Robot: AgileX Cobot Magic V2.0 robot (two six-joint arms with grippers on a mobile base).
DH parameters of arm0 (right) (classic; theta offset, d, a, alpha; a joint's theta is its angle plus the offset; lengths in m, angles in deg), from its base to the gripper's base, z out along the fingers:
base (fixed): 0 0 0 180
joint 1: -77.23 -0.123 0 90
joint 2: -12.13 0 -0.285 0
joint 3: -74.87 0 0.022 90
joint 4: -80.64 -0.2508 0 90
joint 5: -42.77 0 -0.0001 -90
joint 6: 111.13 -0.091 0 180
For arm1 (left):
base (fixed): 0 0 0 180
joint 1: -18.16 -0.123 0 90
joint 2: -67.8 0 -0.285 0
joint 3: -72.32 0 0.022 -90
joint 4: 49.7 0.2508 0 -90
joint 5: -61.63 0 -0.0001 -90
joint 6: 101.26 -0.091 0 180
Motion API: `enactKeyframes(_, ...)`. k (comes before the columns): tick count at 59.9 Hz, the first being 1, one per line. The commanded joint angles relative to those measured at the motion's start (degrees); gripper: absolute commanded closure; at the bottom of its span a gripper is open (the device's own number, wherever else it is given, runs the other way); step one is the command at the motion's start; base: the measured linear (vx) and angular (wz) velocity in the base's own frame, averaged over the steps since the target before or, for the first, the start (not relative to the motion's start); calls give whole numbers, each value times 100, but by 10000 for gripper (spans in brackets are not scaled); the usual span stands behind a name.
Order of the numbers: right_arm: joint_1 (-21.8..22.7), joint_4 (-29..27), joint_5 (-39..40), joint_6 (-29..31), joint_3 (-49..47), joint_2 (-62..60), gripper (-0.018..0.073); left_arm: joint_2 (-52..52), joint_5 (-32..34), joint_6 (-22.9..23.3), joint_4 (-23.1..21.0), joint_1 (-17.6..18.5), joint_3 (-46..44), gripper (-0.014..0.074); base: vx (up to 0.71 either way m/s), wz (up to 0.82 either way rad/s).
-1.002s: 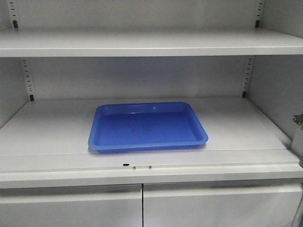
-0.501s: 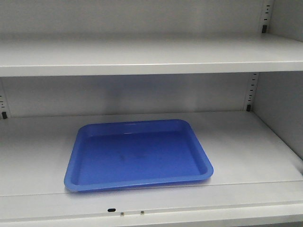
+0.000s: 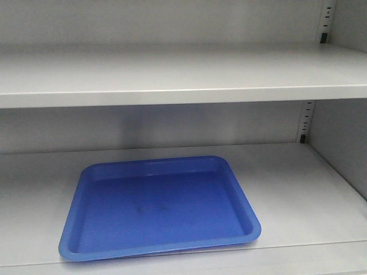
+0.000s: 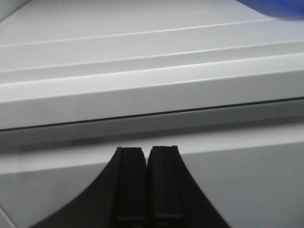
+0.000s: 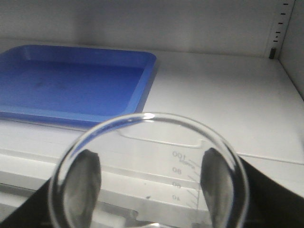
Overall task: Pick beaker and place in left cabinet
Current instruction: 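Approach the blue tray on the cabinet shelf with the beaker held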
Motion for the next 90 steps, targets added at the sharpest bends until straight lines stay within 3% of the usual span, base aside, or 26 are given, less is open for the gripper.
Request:
enactKeyframes(1, 19, 105, 413, 4, -175, 27, 563, -56, 429, 23, 19, 31, -89, 593, 4, -1)
enactKeyframes(54, 19, 61, 592, -23, -175, 54, 563, -56, 429, 23, 19, 31, -89, 593, 0, 0)
enactKeyframes(66, 19, 204, 1580, -17, -175, 574, 563, -56, 429, 23, 19, 31, -89, 593, 0, 0)
enactKeyframes(90, 19, 364, 3571, -17, -1012, 3177, 563, -56, 429, 23, 19, 31, -89, 593, 0, 0)
